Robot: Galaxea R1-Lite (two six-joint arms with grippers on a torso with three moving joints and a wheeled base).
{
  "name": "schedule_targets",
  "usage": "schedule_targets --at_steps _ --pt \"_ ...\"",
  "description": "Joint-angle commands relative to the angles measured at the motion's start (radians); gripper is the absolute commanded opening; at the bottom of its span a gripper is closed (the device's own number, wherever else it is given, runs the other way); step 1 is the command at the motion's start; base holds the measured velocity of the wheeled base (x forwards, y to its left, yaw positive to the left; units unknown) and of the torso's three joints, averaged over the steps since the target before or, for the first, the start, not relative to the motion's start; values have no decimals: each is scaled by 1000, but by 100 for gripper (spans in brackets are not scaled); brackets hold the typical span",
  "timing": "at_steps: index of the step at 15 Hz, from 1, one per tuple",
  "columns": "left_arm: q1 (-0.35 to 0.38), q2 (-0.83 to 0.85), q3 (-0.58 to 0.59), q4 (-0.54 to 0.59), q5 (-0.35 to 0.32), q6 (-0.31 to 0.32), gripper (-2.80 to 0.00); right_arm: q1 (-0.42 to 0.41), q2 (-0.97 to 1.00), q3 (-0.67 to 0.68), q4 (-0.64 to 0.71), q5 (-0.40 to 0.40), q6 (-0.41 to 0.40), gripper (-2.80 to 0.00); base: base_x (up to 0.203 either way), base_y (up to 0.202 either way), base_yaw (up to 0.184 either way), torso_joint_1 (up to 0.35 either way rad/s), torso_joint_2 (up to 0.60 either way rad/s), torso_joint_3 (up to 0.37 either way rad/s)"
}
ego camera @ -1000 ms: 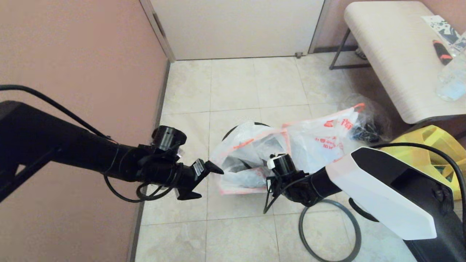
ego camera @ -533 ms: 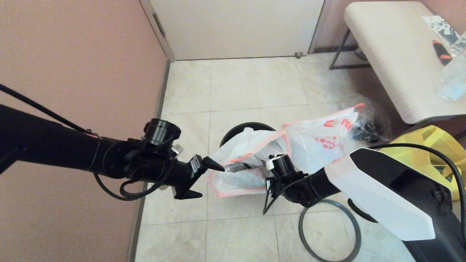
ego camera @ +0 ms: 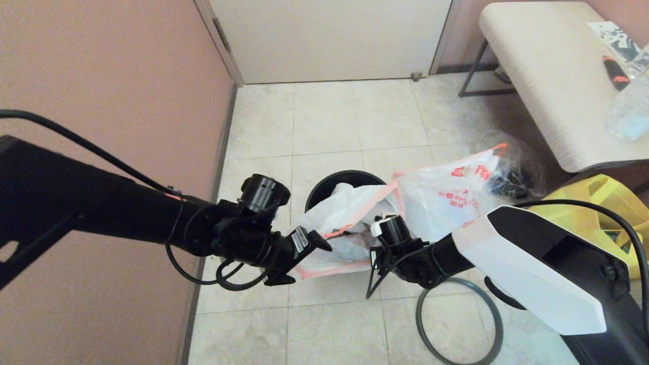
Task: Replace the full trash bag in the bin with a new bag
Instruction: Put the new garbage bag on the trash can
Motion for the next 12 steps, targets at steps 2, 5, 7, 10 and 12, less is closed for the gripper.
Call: schedule_targets --at_steps 2,5,7,10,12 --pt "-4 115 -33 -68 49 -5 0 1 -1 -1 -3 -2 2 -280 0 0 0 0 0 0" --pt "-6 227 -150 -114 118 -16 0 1 -9 1 -2 -1 4 -280 0 0 0 0 0 0" --pt "-4 279 -253 -114 148 -29 0 0 -14 2 -2 -1 5 -280 0 0 0 0 0 0" --pt "-3 345 -376 -75 185 -34 0 -2 -19 2 -2 0 7 -280 0 0 0 0 0 0" --pt "0 404 -446 -37 229 -34 0 -2 -23 2 -2 1 8 -280 0 0 0 0 0 0"
